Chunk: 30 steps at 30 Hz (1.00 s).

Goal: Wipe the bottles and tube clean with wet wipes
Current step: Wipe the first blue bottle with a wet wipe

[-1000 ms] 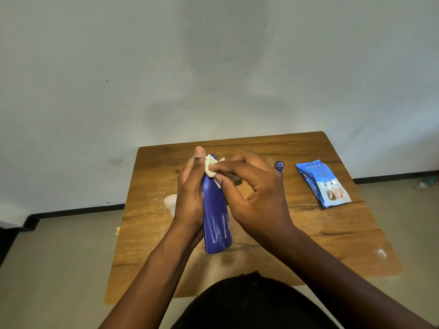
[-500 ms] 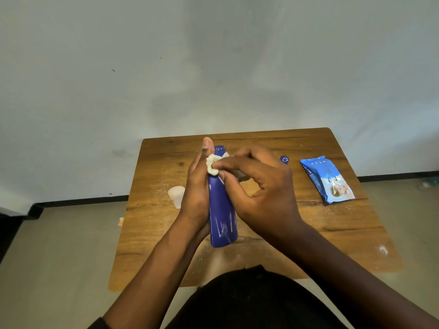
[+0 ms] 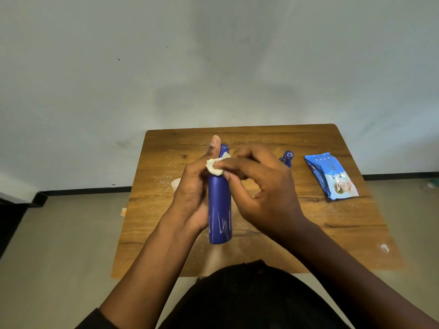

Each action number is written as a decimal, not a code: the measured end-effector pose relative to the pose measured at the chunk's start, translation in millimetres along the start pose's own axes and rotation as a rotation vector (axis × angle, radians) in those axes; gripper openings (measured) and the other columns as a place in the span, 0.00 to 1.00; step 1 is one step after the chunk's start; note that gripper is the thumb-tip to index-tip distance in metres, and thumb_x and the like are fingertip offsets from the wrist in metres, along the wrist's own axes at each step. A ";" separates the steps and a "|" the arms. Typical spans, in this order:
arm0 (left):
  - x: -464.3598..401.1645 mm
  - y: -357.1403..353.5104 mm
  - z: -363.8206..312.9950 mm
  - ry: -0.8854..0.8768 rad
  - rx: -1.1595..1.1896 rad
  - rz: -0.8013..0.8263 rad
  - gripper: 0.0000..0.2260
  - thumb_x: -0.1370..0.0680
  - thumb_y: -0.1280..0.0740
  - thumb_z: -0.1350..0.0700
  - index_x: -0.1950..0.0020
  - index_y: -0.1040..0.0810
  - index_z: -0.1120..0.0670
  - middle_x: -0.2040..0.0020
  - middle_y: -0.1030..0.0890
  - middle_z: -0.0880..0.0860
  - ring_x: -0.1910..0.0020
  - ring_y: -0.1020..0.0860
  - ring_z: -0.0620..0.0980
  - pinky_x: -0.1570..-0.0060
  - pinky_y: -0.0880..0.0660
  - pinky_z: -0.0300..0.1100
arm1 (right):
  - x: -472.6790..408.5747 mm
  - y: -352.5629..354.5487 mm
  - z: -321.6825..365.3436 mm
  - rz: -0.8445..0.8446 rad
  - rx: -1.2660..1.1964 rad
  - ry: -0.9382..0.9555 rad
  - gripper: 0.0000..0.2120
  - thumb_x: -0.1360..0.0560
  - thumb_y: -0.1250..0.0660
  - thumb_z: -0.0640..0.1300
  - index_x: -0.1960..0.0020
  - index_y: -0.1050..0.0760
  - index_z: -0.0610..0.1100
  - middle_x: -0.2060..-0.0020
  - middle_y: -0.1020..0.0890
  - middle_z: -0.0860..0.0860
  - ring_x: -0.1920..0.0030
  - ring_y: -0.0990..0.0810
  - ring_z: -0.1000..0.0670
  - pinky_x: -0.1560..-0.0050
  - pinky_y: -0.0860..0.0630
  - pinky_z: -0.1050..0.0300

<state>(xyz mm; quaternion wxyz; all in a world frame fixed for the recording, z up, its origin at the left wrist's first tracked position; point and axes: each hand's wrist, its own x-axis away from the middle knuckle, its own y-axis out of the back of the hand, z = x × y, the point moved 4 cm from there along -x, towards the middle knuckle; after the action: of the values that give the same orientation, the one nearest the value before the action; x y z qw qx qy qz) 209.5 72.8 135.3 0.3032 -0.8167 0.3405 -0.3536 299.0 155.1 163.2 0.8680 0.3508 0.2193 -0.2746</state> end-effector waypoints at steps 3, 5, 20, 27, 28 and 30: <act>0.9 2.5 -1.3 0.015 0.004 -0.003 0.16 0.24 0.27 0.45 0.51 0.22 0.57 0.62 0.22 0.53 0.64 0.21 0.49 0.62 0.20 0.42 | 0.8 -0.3 1.9 0.009 -0.024 -0.024 0.14 0.23 0.27 0.32 0.40 0.15 0.42 0.50 0.20 0.47 0.50 0.21 0.49 0.54 0.21 0.50; -1.2 8.8 -4.2 0.018 -0.030 -0.054 0.18 0.27 0.24 0.43 0.53 0.22 0.56 0.62 0.24 0.53 0.64 0.23 0.50 0.61 0.22 0.43 | 10.4 -1.9 7.0 0.100 -0.038 0.004 0.12 0.24 0.27 0.33 0.42 0.14 0.42 0.49 0.20 0.47 0.49 0.21 0.49 0.52 0.22 0.51; -11.1 6.8 -2.9 -0.003 0.013 -0.090 0.24 0.23 0.31 0.34 0.52 0.23 0.56 0.61 0.23 0.53 0.63 0.22 0.49 0.60 0.20 0.42 | -2.8 -3.5 0.0 0.087 -0.049 -0.069 0.12 0.24 0.28 0.33 0.43 0.13 0.43 0.50 0.19 0.48 0.49 0.21 0.52 0.51 0.23 0.61; -11.2 26.3 -29.0 -0.196 0.011 -0.183 0.24 0.20 0.36 0.33 0.54 0.21 0.54 0.59 0.22 0.51 0.63 0.23 0.48 0.58 0.23 0.41 | 36.2 1.3 10.1 0.315 -0.055 0.055 0.08 0.20 0.30 0.41 0.45 0.14 0.48 0.48 0.20 0.52 0.46 0.21 0.51 0.53 0.23 0.53; -10.3 24.5 -29.2 -0.202 0.036 -0.159 0.24 0.20 0.37 0.32 0.54 0.21 0.53 0.59 0.22 0.50 0.62 0.23 0.47 0.57 0.24 0.41 | 37.6 3.4 6.6 0.293 -0.064 0.031 0.07 0.20 0.30 0.42 0.44 0.14 0.48 0.48 0.21 0.53 0.46 0.21 0.52 0.53 0.22 0.54; -10.0 21.5 -30.3 -0.213 0.074 -0.132 0.24 0.20 0.38 0.31 0.55 0.22 0.52 0.60 0.22 0.49 0.62 0.23 0.46 0.57 0.24 0.40 | 37.3 6.2 2.7 0.249 -0.105 -0.009 0.07 0.21 0.27 0.39 0.45 0.13 0.47 0.49 0.20 0.53 0.47 0.20 0.52 0.53 0.22 0.57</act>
<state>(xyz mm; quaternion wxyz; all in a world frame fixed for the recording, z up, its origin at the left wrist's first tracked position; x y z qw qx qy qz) 173.2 60.3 132.9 0.3437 -0.8585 0.2388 -0.2964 331.5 144.8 146.6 0.9136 0.3281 0.1842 -0.1542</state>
